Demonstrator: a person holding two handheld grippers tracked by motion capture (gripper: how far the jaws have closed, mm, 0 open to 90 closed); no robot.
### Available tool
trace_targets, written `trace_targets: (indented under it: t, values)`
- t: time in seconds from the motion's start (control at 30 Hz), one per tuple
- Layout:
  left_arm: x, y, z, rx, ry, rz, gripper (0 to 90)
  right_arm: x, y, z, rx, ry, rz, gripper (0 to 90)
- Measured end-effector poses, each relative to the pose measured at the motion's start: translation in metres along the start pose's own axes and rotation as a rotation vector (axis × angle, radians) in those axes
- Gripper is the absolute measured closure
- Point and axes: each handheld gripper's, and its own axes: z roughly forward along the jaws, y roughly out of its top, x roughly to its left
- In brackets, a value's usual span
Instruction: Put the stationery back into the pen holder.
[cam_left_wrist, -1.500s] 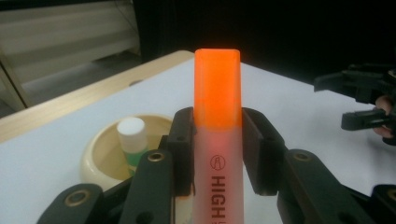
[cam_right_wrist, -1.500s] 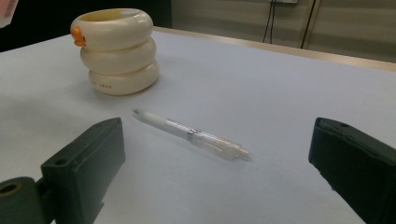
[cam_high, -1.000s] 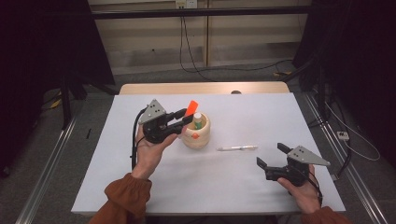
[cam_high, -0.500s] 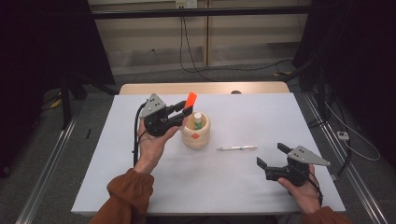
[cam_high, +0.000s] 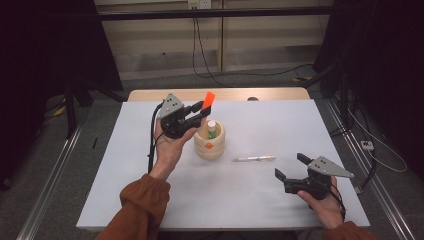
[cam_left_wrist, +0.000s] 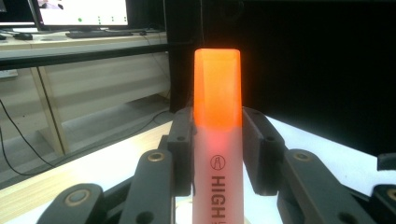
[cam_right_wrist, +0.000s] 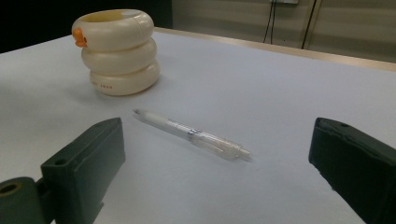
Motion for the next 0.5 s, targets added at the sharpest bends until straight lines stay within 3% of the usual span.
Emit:
trace_targets:
  t: [0.27, 0.5]
  values:
    - [0.006, -0.006, 0.012, -0.007, 0.002, -0.018, 67.1, 0.0, 0.0, 0.0, 0.001, 0.0, 0.004, 3.2]
    - [0.006, -0.015, 0.021, 0.018, -0.006, -0.023, 67.1, 0.0, 0.0, 0.0, 0.001, 0.0, 0.0, 3.2]
